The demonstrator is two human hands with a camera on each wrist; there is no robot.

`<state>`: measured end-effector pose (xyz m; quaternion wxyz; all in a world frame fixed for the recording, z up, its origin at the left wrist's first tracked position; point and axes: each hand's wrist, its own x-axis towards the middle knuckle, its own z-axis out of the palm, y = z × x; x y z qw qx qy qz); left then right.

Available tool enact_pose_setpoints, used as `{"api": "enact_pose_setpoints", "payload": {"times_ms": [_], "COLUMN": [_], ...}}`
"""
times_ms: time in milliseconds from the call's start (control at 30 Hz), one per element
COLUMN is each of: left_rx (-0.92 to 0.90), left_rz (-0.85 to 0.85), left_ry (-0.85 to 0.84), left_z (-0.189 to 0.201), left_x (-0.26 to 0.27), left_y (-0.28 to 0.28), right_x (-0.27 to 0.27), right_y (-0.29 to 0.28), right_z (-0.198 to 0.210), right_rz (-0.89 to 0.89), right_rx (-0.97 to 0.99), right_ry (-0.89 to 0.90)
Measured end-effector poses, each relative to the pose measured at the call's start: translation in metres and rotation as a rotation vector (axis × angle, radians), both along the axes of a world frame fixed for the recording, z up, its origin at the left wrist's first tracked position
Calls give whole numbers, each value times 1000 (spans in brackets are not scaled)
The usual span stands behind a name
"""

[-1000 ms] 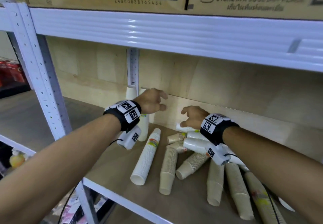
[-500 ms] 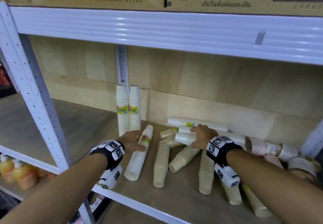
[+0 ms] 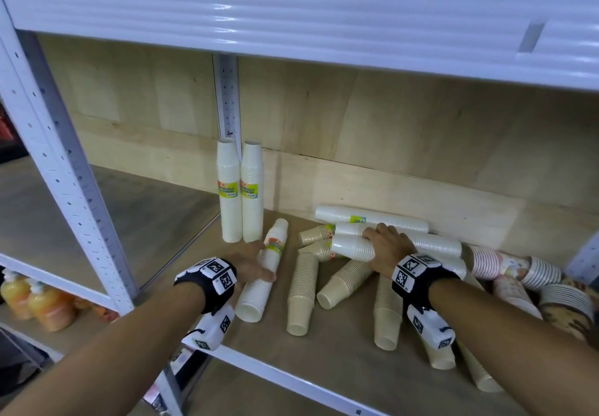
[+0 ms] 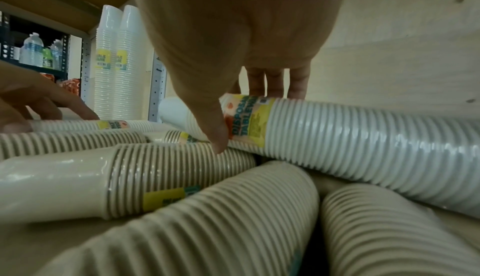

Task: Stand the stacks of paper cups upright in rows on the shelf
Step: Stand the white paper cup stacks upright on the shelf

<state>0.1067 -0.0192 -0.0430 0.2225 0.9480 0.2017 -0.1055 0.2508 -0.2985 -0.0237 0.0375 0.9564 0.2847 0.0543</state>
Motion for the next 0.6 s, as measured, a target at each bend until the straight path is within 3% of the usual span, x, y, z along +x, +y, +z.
{"api": "enact_pose_setpoints", "payload": {"times_ms": [300,600], "left_rx": [9,-172], "left_rz": [3,59], "left_ry": [3,-134], "left_z": [2,27], "left_x": [-1,-1], "left_y": [-1,-2], "right_x": [-1,-7], "right_y": [0,11], "right_z": [11,54], "right_rz": [-4,27], "right_rx": [25,101], "right_ry": [34,7]}}
